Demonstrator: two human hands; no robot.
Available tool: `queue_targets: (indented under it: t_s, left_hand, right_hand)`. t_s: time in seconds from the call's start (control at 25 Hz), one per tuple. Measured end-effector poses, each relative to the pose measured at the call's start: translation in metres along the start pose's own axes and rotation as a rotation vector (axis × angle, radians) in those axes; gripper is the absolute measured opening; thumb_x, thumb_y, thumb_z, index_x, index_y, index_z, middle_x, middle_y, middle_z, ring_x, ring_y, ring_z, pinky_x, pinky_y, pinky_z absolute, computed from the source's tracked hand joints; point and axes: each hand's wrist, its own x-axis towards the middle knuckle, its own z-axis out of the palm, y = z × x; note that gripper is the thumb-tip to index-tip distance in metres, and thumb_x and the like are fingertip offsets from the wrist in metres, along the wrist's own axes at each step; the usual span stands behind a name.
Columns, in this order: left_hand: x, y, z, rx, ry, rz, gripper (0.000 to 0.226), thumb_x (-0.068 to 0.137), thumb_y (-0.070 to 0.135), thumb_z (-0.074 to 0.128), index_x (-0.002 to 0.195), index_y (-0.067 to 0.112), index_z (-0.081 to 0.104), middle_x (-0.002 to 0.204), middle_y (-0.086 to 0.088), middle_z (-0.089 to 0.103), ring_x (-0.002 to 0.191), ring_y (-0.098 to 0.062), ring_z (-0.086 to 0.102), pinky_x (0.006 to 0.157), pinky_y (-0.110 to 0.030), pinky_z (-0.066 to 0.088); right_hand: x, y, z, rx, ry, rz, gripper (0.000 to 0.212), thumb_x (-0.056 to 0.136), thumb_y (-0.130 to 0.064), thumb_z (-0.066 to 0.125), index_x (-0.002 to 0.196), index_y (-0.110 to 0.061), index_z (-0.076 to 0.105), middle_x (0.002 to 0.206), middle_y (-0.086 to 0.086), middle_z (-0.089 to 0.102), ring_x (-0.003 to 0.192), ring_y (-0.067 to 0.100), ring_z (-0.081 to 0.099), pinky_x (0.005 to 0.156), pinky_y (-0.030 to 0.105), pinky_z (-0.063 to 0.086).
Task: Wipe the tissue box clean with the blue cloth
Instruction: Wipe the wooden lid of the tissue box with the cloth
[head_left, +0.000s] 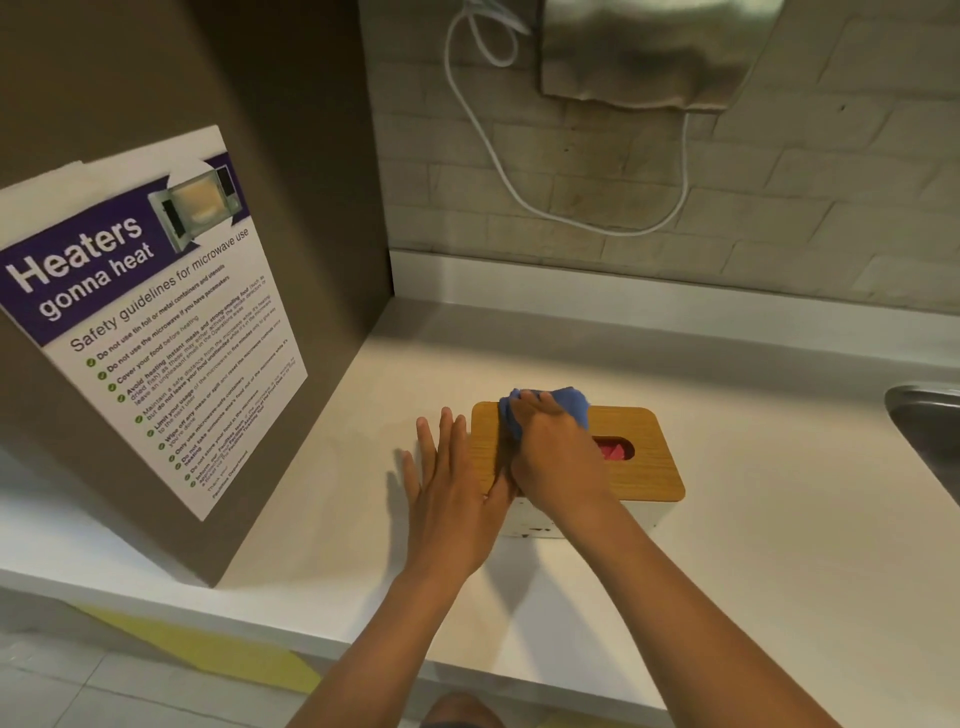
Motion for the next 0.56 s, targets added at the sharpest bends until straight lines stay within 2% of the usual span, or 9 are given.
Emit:
queue_targets:
  t_s: [0.08,0.16,0.24,0.32,0.36,0.4,0.44,0.48,0.56]
  left_hand:
    - [-0.001,0.001,0.000,-0.005,0.001,0.002,0.112,0.073,0.085,-0.016,0.164,0.021,-0.003,0.171,0.003,-0.016,0.143,-0.013,-0.037,0.123,-0.048,-0.015]
    - [-0.002,0.001,-0.001,-0.028,-0.004,0.002,0.103,0.078,0.079,-0.010,0.163,0.023,-0.005,0.170,0.004,-0.020,0.142,-0.014,-0.040,0.119,-0.046,-0.020]
    - [-0.002,0.002,-0.003,-0.003,-0.030,0.009,0.096,0.086,0.080,0.002,0.163,0.023,-0.007,0.169,0.003,-0.022,0.144,-0.016,-0.039,0.118,-0.046,-0.022]
    - [0.000,0.002,-0.005,0.038,-0.060,0.003,0.092,0.095,0.077,0.017,0.163,0.021,-0.008,0.169,0.000,-0.023,0.150,-0.022,-0.034,0.121,-0.048,-0.019]
    - [0.001,0.002,-0.005,0.058,-0.075,0.000,0.090,0.096,0.072,0.021,0.163,0.020,-0.008,0.169,-0.002,-0.023,0.151,-0.024,-0.031,0.123,-0.050,-0.017]
    - [0.001,0.002,-0.005,0.069,-0.083,-0.004,0.088,0.098,0.071,0.022,0.163,0.019,-0.008,0.169,-0.004,-0.022,0.151,-0.025,-0.031,0.124,-0.051,-0.016]
    - [0.001,0.002,-0.005,0.064,-0.082,-0.009,0.090,0.096,0.074,0.016,0.163,0.018,-0.008,0.170,-0.004,-0.021,0.150,-0.024,-0.033,0.123,-0.050,-0.016]
    - [-0.001,0.002,-0.005,0.042,-0.071,-0.012,0.097,0.087,0.078,0.001,0.163,0.019,-0.008,0.170,-0.003,-0.020,0.147,-0.022,-0.035,0.122,-0.049,-0.018]
    - [-0.002,0.002,-0.003,0.002,-0.035,0.002,0.116,0.069,0.085,-0.024,0.163,0.020,-0.008,0.170,-0.002,-0.020,0.144,-0.019,-0.037,0.118,-0.046,-0.022]
  right_hand:
    - [-0.007,0.012,0.001,0.150,-0.018,0.007,0.028,0.079,0.000,0.060,0.073,-0.020,0.041,0.072,-0.007,0.050,0.062,0.012,0.044,0.058,0.025,0.045]
    - [-0.004,0.023,-0.003,0.165,-0.021,0.069,0.018,0.084,-0.008,0.061,0.073,-0.018,0.051,0.072,-0.002,0.058,0.061,0.014,0.055,0.062,0.026,0.050]
    - [0.004,0.016,-0.009,0.101,-0.011,0.119,0.008,0.088,-0.008,0.056,0.092,-0.013,0.061,0.089,0.004,0.065,0.078,0.018,0.063,0.073,0.026,0.049]
    - [0.006,-0.003,-0.007,0.128,-0.058,0.047,0.030,0.087,-0.004,0.052,0.116,-0.007,0.059,0.118,0.010,0.060,0.108,0.027,0.058,0.087,0.035,0.046]
    - [0.002,-0.009,-0.005,0.141,-0.065,-0.018,0.032,0.086,-0.004,0.053,0.117,-0.008,0.059,0.122,0.010,0.059,0.111,0.028,0.056,0.090,0.037,0.046]
    - [-0.002,-0.010,-0.004,0.139,-0.066,-0.081,0.025,0.085,-0.003,0.055,0.106,-0.013,0.062,0.112,0.008,0.063,0.103,0.024,0.059,0.085,0.035,0.049]
    - [-0.005,-0.006,-0.005,0.143,-0.065,-0.107,0.020,0.084,0.000,0.054,0.090,-0.018,0.060,0.094,0.004,0.064,0.086,0.020,0.061,0.073,0.031,0.051]
    - [-0.004,0.001,-0.007,0.147,-0.074,-0.063,0.023,0.083,0.002,0.051,0.081,-0.021,0.054,0.081,0.000,0.059,0.074,0.017,0.058,0.063,0.027,0.047]
    - [0.007,0.007,-0.012,0.112,-0.068,0.076,0.021,0.087,0.000,0.047,0.090,-0.017,0.057,0.085,0.001,0.060,0.077,0.018,0.060,0.064,0.026,0.047]
